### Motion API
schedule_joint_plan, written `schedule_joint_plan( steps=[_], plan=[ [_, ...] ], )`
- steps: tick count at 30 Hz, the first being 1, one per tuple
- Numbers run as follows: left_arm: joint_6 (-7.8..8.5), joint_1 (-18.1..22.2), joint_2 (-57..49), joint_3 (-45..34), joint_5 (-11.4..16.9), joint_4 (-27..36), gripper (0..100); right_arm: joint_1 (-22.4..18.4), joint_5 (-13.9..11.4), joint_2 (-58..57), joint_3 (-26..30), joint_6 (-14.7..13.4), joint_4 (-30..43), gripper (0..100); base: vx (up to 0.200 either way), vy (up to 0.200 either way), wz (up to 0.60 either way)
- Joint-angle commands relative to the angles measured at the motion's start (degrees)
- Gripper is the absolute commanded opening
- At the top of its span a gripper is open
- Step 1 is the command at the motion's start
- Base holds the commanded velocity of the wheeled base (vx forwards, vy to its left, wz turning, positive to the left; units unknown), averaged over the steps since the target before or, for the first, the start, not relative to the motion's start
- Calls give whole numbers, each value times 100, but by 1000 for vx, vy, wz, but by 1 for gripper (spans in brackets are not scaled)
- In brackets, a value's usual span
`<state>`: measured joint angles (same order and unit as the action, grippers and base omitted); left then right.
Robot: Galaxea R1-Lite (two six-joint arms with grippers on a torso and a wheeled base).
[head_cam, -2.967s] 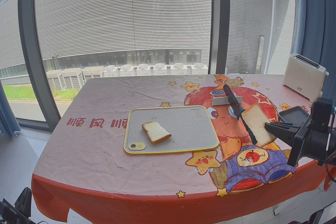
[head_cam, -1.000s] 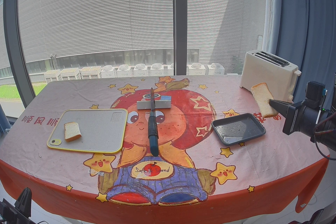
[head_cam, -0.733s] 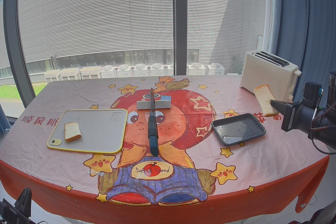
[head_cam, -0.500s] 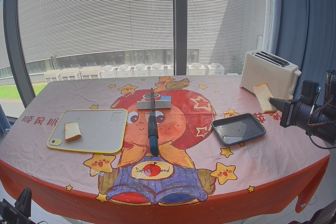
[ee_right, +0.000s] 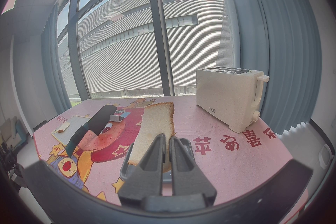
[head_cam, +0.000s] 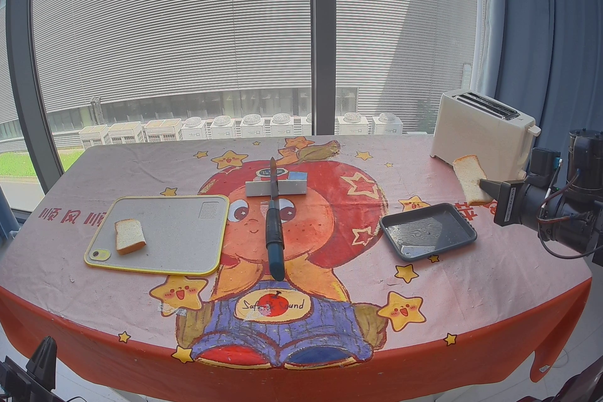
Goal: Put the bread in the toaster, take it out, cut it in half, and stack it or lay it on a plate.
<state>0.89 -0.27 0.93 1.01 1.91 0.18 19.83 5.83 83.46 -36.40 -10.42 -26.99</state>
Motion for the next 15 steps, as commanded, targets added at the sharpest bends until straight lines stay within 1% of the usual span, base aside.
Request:
schedule_joint_plan(
  steps=[1, 2, 6, 12, 13, 15],
  plan=[
    [-1, 0, -93, -92, 2, -1, 0, -94, 6, 329, 19, -4, -140, 0, 0, 0, 0],
    [-1, 0, -93, -92, 2, -1, 0, -138, 6, 470, 37, -4, -324, 0, 0, 0, 0],
    [-1, 0, -93, -92, 2, -1, 0, -252, -3, 804, 54, -4, -597, 0, 0, 0, 0],
    [-1, 0, -93, -92, 2, -1, 0, -234, -3, 1041, 63, -39, -834, 0, 0, 0, 0],
    [-1, -8, -93, -92, 2, -1, 0, -208, -20, 1041, 72, -65, -834, 0, 0, 0, 0],
    [-1, -8, -93, -92, 2, -1, 0, -182, -222, 1032, 89, -118, -825, 0, 0, 0, 0]
  ],
)
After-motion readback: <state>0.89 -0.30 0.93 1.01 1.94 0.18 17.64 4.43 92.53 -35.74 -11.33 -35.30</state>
